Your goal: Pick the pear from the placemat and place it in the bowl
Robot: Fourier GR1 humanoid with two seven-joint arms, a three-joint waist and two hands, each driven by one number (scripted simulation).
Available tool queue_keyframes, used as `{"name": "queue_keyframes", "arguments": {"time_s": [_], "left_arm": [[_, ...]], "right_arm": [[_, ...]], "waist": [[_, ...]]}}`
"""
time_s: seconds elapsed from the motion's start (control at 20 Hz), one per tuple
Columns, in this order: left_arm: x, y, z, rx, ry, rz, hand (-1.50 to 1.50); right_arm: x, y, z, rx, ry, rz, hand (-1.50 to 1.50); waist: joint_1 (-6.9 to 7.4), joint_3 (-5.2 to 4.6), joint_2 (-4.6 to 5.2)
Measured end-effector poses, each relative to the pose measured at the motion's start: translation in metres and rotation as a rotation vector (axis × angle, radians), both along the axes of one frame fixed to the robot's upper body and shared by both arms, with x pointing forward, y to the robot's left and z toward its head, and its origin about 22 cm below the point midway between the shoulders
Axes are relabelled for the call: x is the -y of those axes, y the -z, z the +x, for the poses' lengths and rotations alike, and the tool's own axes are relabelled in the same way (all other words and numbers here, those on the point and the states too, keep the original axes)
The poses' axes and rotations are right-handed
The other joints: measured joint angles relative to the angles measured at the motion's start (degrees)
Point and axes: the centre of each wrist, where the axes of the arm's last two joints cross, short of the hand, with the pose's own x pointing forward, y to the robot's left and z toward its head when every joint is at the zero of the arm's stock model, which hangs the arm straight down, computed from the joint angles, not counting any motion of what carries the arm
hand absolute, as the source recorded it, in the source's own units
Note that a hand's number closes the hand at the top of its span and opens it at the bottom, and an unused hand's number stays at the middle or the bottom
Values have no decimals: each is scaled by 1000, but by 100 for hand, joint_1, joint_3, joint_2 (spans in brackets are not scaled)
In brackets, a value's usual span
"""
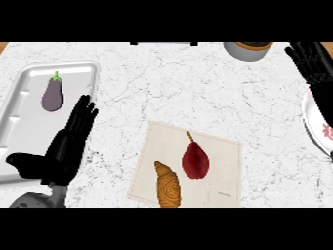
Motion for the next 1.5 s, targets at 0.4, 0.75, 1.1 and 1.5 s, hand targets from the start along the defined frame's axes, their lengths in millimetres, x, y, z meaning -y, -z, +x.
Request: {"name": "queue_keyframes", "arguments": {"time_s": [0.4,0.75,1.1,1.5], "left_arm": [[-34,-31,26,110,-98,247,0],[-40,-46,40,99,-151,346,0],[-39,-53,45,80,-168,374,0],[-41,-54,47,71,-180,386,0]], "right_arm": [[-4,55,14,-167,-167,111,-150],[27,120,21,-152,-290,256,-150],[44,91,44,-114,-407,-45,-150],[-7,49,69,-109,-534,-446,-150]], "waist": [[281,169,176],[217,182,154],[151,163,97],[122,150,65]]}}
